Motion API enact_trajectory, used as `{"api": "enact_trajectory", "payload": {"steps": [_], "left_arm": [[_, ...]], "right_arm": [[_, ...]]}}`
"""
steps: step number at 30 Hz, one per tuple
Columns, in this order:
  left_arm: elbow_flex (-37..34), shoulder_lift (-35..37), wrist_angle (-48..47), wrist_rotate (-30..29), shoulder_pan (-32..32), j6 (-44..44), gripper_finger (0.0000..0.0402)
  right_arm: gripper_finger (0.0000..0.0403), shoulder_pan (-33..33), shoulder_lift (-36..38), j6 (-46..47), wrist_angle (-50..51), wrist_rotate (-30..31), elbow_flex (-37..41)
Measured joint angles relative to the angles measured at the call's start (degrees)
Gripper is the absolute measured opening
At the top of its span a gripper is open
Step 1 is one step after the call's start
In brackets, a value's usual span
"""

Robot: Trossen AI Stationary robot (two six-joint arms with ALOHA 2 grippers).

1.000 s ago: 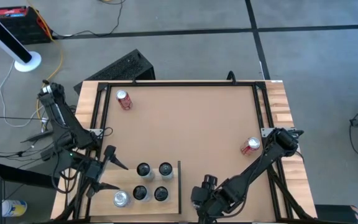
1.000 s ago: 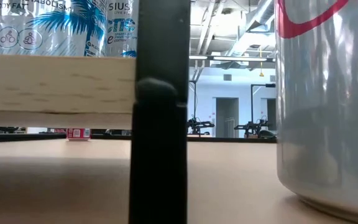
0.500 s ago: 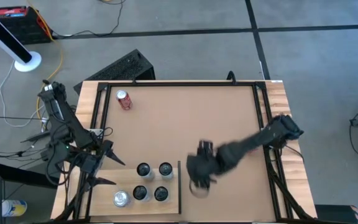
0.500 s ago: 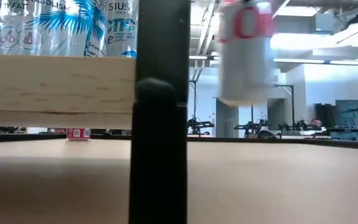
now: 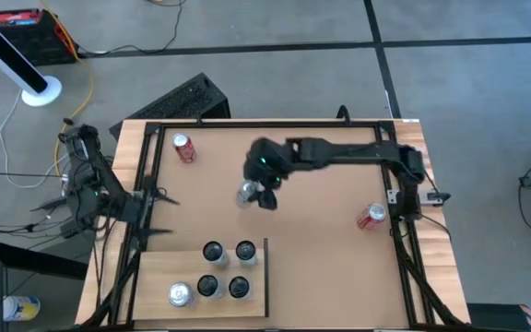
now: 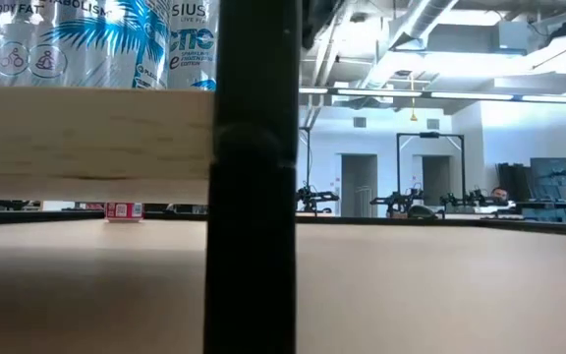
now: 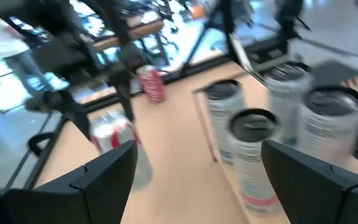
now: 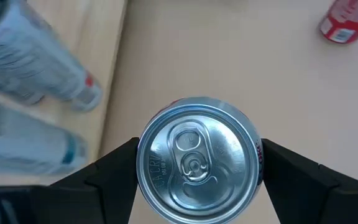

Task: Place canned beverage on shelf
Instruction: Put the silver soda can on the shelf aligned with the other silver soda can

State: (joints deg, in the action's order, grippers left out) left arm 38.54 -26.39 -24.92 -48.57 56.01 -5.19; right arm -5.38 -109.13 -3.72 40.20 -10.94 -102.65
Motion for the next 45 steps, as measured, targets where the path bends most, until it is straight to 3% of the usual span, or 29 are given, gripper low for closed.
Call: {"api": "enact_trajectory", "payload": {"steps": [3, 7, 12, 15, 19, 29, 36, 45], "left_arm": [[-2.74, 5.32, -0.50, -1.05, -3.41, 0.22, 0.0320], [-8.05, 11.55, 0.90, -0.98, -8.57, 0.33, 0.0316], [-14.93, 14.83, 14.78, 1.54, -15.41, -3.29, 0.0316], [-17.85, 13.79, 22.12, 3.42, -20.11, -3.66, 0.0316], [-18.31, 8.91, 22.79, 5.44, -28.09, -1.67, 0.0316], [-18.29, 1.54, 23.77, 25.09, -47.31, 4.87, 0.0316], [-18.29, 1.54, 24.63, 30.30, -51.71, 4.92, 0.0316], [-18.29, 0.66, 26.08, 34.18, -54.89, 3.17, 0.0316]], "right_arm": [[0.0311, -3.30, -2.95, -1.43, -3.06, -4.88, 0.00], [0.0311, -4.99, -6.01, -3.01, -2.16, -5.11, -0.02], [0.0311, -4.39, -8.54, -3.22, -1.24, -5.34, 0.09], [0.0312, -3.76, -8.39, -3.72, -0.10, -4.28, 0.07], [0.0333, -2.71, -8.38, -3.40, -0.72, -1.21, 0.04], [0.0363, -2.63, -10.56, -2.30, 0.64, -1.24, -0.11], [0.0360, -2.73, -13.26, -3.84, 1.12, -1.14, -0.02], [0.0360, -3.40, -10.21, -5.40, -0.63, -2.41, -0.03]]}}
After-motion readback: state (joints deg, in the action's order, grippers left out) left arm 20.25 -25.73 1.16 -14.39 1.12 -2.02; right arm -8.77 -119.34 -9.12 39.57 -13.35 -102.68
